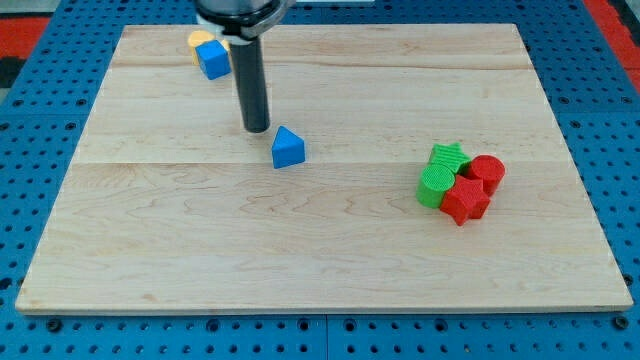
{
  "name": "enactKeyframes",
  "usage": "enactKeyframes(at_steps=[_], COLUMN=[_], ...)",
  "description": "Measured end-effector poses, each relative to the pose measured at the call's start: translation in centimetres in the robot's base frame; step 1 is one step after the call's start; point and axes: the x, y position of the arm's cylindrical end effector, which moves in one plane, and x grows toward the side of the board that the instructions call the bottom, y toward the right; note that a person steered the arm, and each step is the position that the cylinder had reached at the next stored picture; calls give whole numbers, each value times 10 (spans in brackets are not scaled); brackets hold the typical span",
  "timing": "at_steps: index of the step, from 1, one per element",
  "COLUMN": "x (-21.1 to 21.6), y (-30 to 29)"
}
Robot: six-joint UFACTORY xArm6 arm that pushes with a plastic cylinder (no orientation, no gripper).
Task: Push the blue triangle closer to the green circle
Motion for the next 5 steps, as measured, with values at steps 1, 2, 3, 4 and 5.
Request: enactKeyframes(at_steps=[1,2,3,4,5], x=[30,31,40,31,13], y=[44,114,143,128,71])
